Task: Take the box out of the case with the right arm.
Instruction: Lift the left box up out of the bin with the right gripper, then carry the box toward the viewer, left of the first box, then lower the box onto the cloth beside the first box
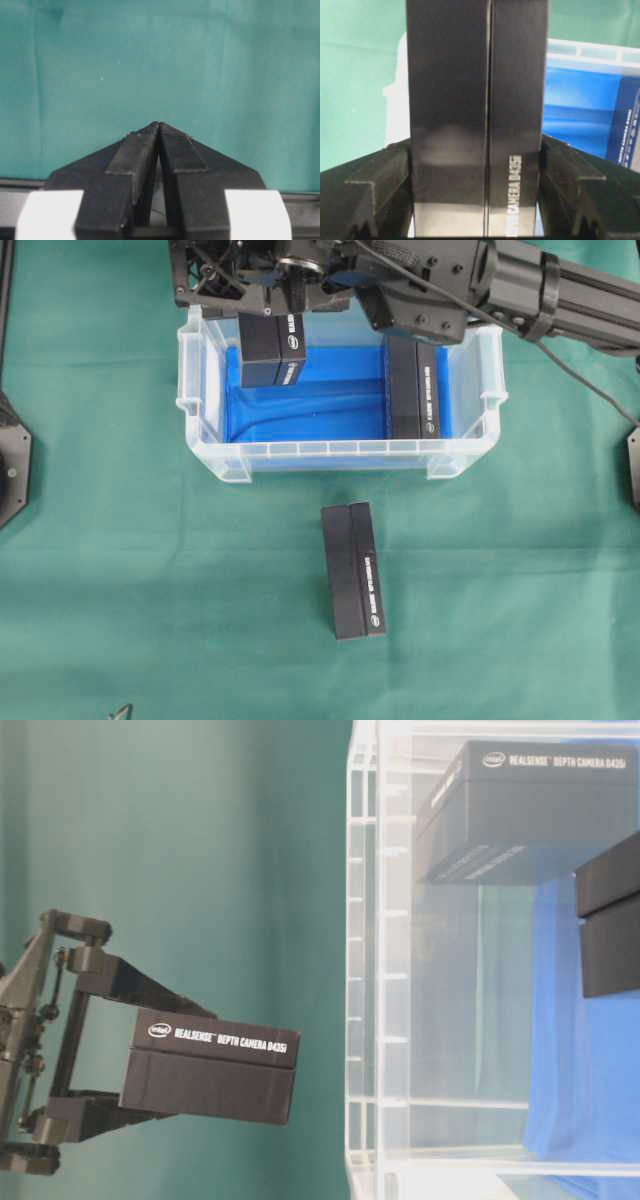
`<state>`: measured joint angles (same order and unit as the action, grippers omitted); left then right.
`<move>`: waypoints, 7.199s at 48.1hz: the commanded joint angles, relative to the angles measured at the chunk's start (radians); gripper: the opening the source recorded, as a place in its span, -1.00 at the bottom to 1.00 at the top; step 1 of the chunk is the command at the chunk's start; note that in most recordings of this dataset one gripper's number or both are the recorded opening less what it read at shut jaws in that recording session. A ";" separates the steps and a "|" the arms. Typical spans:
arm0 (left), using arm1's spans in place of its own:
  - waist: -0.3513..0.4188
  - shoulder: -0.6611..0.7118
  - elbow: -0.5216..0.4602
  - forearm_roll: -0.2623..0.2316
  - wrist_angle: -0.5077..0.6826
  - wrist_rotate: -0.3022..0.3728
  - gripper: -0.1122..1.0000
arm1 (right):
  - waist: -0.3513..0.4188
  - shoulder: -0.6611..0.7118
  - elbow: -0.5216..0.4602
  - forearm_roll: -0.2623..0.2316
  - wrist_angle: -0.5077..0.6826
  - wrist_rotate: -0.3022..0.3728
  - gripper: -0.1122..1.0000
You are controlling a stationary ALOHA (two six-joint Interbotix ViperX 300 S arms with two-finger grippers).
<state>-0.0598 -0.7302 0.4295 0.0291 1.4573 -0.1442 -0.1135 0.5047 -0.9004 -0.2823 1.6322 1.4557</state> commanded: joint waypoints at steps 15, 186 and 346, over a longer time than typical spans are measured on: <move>-0.003 0.002 -0.018 0.002 -0.003 0.002 -0.80 | 0.008 -0.067 -0.035 -0.006 0.006 -0.002 0.42; -0.003 -0.002 -0.017 0.002 -0.003 0.002 -0.80 | 0.144 -0.067 -0.057 0.003 0.089 0.100 0.42; -0.003 -0.003 -0.017 0.002 -0.003 0.002 -0.80 | 0.331 0.127 0.296 0.256 -0.296 0.414 0.42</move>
<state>-0.0598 -0.7332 0.4295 0.0291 1.4573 -0.1442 0.2224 0.6642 -0.5921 -0.0276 1.3407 1.8684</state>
